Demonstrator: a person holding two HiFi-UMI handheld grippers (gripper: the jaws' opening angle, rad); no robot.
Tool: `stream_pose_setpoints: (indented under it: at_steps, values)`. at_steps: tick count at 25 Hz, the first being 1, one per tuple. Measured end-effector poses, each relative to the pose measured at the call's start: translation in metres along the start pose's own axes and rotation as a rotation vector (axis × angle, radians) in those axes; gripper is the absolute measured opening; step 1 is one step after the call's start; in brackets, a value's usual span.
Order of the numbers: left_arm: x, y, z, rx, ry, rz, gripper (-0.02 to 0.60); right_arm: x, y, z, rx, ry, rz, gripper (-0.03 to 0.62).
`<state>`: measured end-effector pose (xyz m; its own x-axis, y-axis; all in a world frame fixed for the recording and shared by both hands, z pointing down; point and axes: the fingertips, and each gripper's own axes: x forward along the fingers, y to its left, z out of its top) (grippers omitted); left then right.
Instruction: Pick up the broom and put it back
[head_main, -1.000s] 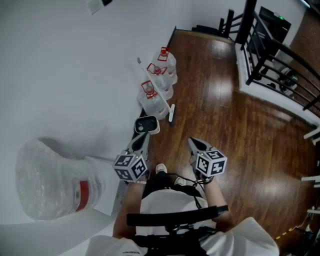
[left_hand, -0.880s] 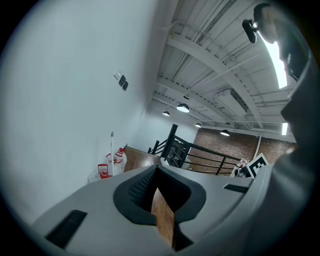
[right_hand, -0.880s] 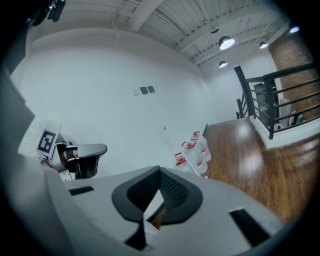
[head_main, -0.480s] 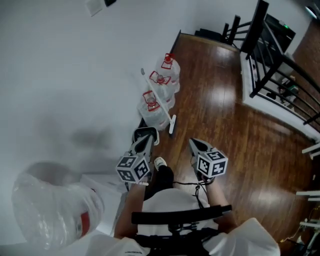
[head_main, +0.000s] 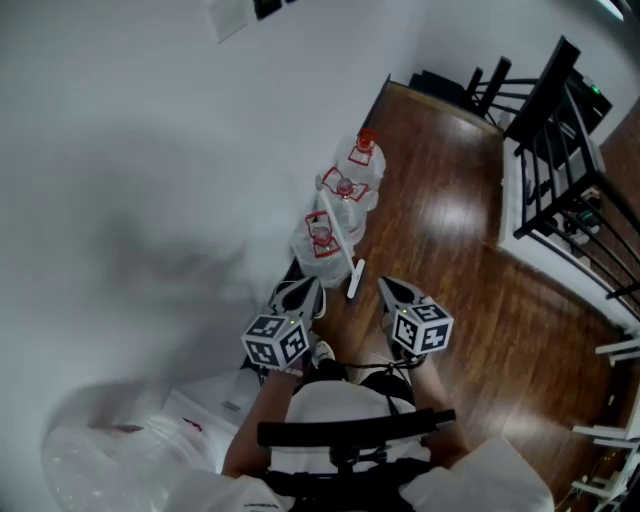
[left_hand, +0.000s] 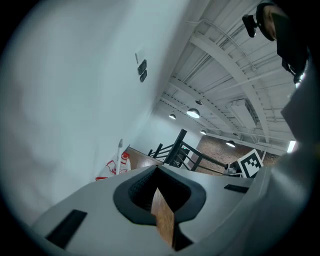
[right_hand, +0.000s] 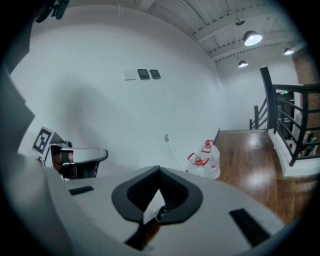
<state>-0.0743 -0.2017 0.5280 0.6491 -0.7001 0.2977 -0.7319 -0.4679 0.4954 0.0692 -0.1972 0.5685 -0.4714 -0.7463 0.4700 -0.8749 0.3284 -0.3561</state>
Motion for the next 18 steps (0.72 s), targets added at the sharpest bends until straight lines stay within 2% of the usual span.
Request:
stream_pose_setpoints:
  at_steps: [6,9,11,13,15,18]
  values:
    - [0.023,0.030,0.022,-0.022,-0.018,0.023,-0.014,0.057,-0.008,0.029,-0.061,0.016,0.041,0.026]
    - [0.033,0.044,0.023,-0.046,-0.025,0.047,-0.014,0.093,-0.016,0.037,-0.112,0.040,0.059,0.032]
    - [0.040,0.051,0.022,-0.060,-0.031,0.068,-0.014,0.119,-0.022,0.045,-0.149,0.054,0.075,0.066]
    - [0.046,0.058,0.019,-0.069,-0.034,0.093,-0.014,0.146,-0.028,0.049,-0.184,0.072,0.091,0.072]
    - [0.051,0.066,0.017,-0.080,-0.034,0.122,-0.014,0.173,-0.034,0.052,-0.218,0.096,0.103,0.109]
    - [0.057,0.080,0.018,-0.099,-0.034,0.163,-0.014,0.216,-0.037,0.058,-0.252,0.131,0.126,0.213]
